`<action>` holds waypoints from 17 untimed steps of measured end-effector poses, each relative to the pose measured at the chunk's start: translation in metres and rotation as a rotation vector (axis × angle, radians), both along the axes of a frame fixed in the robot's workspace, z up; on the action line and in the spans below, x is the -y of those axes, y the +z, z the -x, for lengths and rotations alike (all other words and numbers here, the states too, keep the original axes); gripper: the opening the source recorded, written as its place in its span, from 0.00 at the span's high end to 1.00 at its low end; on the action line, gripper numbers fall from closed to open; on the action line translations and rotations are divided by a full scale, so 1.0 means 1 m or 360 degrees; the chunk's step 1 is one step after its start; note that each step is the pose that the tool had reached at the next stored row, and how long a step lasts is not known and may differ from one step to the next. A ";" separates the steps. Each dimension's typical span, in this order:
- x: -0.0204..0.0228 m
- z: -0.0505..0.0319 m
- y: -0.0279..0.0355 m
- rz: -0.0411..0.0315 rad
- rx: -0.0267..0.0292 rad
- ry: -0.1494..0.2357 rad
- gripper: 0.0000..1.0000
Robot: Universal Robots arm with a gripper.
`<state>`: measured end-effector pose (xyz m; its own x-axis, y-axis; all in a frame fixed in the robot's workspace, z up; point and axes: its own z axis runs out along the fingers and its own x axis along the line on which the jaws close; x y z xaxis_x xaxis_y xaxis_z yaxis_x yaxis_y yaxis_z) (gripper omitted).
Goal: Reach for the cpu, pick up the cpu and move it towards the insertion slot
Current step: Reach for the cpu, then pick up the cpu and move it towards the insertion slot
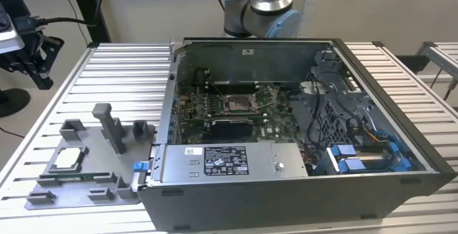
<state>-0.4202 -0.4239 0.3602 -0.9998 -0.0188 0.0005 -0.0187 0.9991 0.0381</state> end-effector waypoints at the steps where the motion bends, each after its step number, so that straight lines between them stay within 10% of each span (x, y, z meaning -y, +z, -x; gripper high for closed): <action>1: 0.0000 0.0000 0.0000 0.0000 0.00000 0.0000 1.00; 4: 0.0000 0.0000 0.0000 0.0000 0.00001 0.0000 1.00; 5: 0.0000 0.0000 0.0000 0.0000 0.00000 0.0000 0.00; 17: 0.0000 0.0000 0.0000 0.0000 0.00001 0.0000 0.00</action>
